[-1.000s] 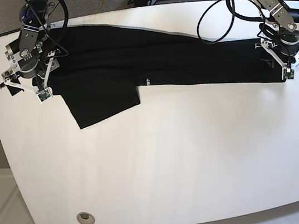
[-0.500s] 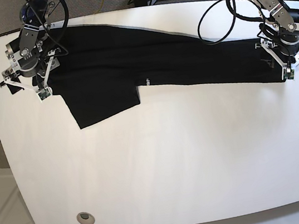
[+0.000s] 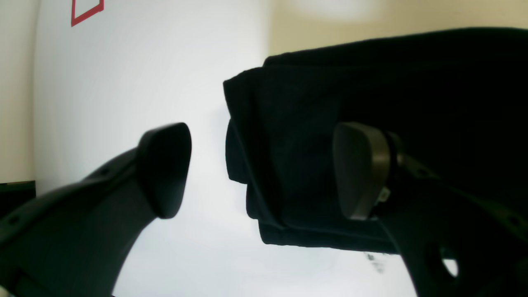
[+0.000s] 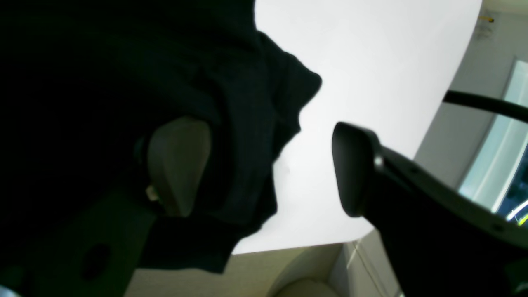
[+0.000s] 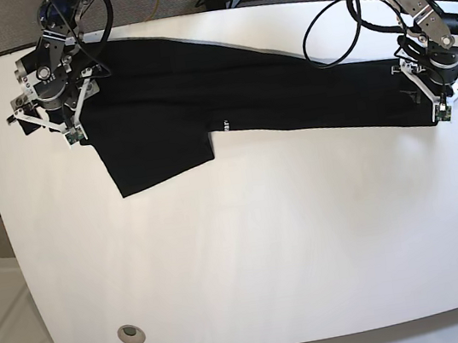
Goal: Fold the T-shirt properly
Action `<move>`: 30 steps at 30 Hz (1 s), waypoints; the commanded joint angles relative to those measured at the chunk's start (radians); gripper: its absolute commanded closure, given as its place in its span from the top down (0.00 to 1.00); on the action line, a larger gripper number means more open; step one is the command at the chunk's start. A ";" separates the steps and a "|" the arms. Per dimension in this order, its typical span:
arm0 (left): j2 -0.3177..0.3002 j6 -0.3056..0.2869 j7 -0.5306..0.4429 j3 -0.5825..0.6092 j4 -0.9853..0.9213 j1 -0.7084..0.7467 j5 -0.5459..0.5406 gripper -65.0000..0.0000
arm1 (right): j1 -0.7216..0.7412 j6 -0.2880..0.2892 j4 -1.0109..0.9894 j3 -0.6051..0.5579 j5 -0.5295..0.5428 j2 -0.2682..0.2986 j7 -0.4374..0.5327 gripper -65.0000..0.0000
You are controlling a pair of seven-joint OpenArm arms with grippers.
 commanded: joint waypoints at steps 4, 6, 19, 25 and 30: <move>-0.010 0.009 -0.019 0.000 0.021 -0.011 -0.003 0.79 | 0.005 -0.002 0.025 -0.003 -0.007 0.005 0.006 0.73; -0.010 0.009 -0.019 0.000 0.021 -0.011 -0.003 0.79 | 0.005 -0.002 0.025 -0.003 -0.007 0.003 0.006 0.73; -0.010 0.009 -0.019 0.002 0.021 -0.013 -0.002 0.79 | 0.030 -0.002 0.031 0.004 -0.007 0.003 0.005 0.73; -0.010 0.009 -0.016 0.030 0.021 -0.011 -0.002 0.78 | 0.054 -0.002 0.032 0.004 -0.007 0.003 0.006 0.73; -0.005 0.009 -0.016 0.033 0.021 -0.011 -0.002 0.78 | 0.084 -0.002 0.032 0.030 -0.010 -0.013 0.006 0.73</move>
